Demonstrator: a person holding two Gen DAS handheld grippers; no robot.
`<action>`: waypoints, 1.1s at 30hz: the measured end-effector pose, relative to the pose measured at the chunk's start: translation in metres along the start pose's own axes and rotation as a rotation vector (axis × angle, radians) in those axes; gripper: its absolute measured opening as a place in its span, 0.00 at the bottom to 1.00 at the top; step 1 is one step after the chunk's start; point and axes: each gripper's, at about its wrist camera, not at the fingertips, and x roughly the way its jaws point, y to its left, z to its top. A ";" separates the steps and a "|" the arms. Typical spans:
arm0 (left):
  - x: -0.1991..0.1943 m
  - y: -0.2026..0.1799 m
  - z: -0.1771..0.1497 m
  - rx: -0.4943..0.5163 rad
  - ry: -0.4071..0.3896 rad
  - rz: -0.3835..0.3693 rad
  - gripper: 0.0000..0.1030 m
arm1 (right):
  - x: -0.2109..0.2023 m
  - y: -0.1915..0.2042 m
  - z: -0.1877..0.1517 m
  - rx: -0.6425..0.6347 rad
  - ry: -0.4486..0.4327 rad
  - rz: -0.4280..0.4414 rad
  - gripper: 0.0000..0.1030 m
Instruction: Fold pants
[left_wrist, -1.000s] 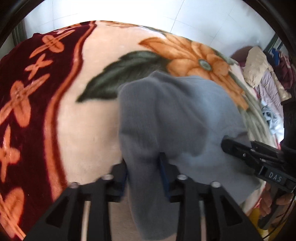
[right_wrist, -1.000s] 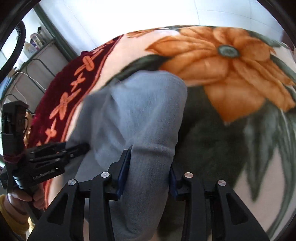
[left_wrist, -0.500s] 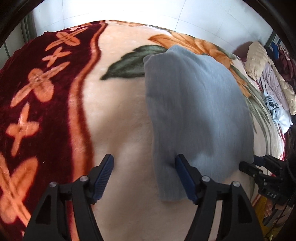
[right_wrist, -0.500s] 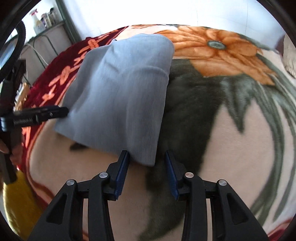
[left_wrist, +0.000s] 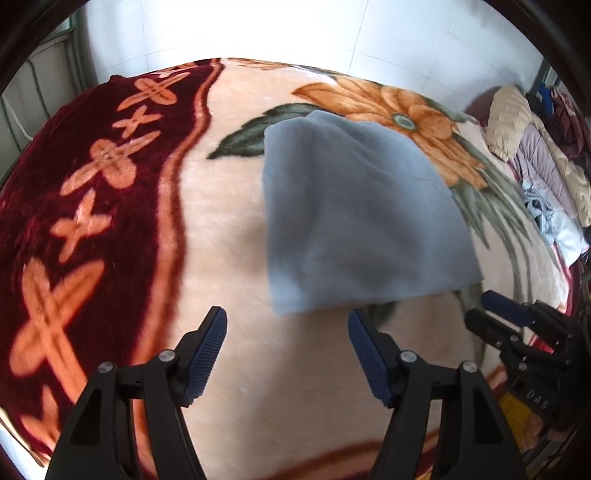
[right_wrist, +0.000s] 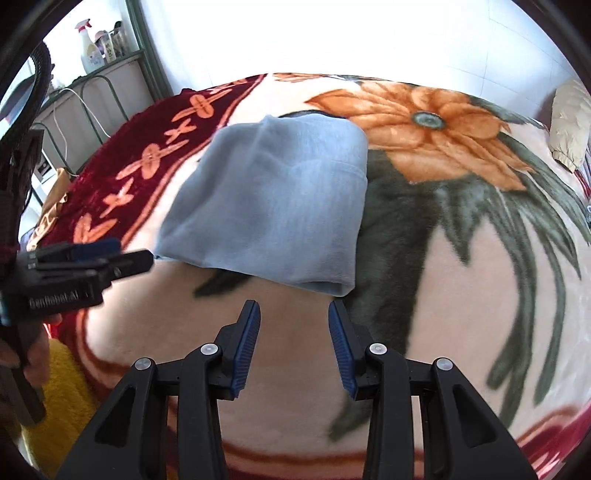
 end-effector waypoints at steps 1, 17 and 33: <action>-0.001 -0.002 -0.002 -0.007 0.000 -0.002 0.70 | -0.001 0.002 0.000 0.002 0.001 -0.002 0.38; 0.000 -0.023 -0.015 -0.059 0.024 0.029 0.70 | -0.005 0.001 -0.004 0.034 -0.030 0.016 0.46; -0.008 -0.027 -0.015 -0.060 -0.001 0.024 0.75 | -0.006 0.001 -0.005 0.053 -0.029 0.024 0.46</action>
